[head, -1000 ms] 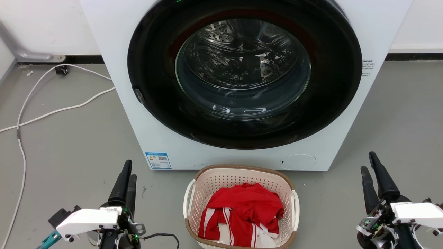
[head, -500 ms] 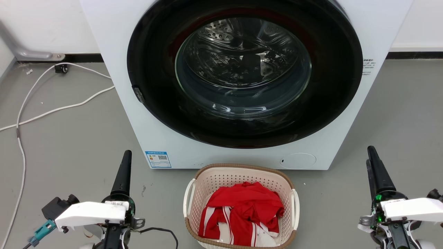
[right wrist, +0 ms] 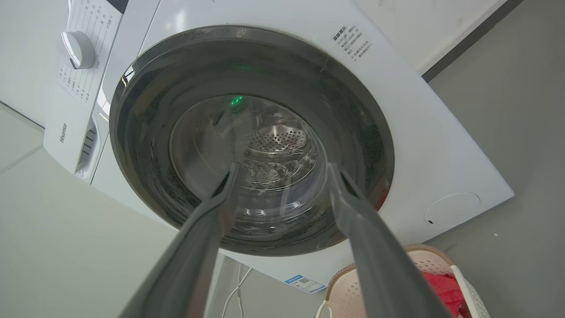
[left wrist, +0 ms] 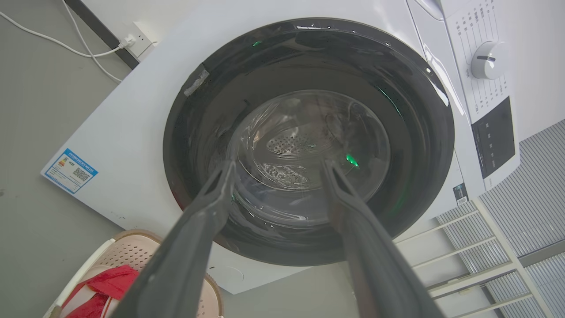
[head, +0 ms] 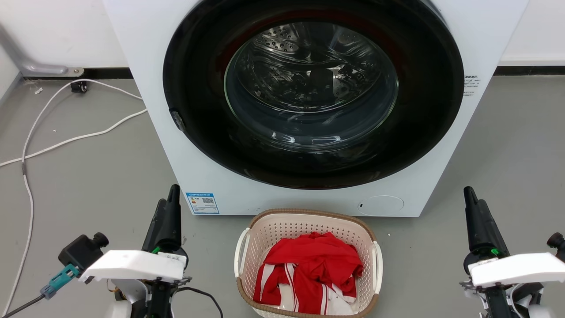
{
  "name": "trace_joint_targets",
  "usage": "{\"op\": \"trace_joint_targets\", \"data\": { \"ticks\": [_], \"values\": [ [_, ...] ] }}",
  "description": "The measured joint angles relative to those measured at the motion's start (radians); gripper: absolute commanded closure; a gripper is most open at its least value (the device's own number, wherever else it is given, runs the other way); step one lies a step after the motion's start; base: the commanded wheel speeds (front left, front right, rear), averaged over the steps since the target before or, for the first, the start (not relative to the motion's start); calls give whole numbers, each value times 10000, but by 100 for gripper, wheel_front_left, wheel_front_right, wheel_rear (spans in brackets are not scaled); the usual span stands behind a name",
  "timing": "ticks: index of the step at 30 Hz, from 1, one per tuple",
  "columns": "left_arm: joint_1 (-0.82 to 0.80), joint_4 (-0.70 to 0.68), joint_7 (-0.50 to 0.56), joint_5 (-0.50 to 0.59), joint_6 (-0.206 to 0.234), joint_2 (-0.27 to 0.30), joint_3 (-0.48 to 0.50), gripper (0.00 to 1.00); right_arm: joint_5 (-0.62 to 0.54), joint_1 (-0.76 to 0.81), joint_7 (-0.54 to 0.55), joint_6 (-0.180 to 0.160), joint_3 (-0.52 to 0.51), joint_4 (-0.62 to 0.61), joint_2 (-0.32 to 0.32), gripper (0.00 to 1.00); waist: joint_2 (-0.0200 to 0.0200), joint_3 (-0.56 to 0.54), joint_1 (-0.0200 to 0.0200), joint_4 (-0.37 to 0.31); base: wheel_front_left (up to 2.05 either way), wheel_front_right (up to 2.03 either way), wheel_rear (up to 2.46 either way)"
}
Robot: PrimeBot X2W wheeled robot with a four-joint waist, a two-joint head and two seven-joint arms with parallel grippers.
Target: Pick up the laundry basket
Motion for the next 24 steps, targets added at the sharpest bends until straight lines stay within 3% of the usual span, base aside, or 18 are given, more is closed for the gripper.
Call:
{"op": "trace_joint_targets", "data": {
  "ticks": [12,24],
  "values": [
    [-9,-42,-364,2966,92,21,-259,0,-2763,133,21,0,169,-205,0,0,0,29,0,6,0,0,0],
    [-31,-54,-704,4924,305,142,-606,0,-4771,333,215,0,184,-545,0,0,0,15,0,24,0,0,0]
  ]
}}
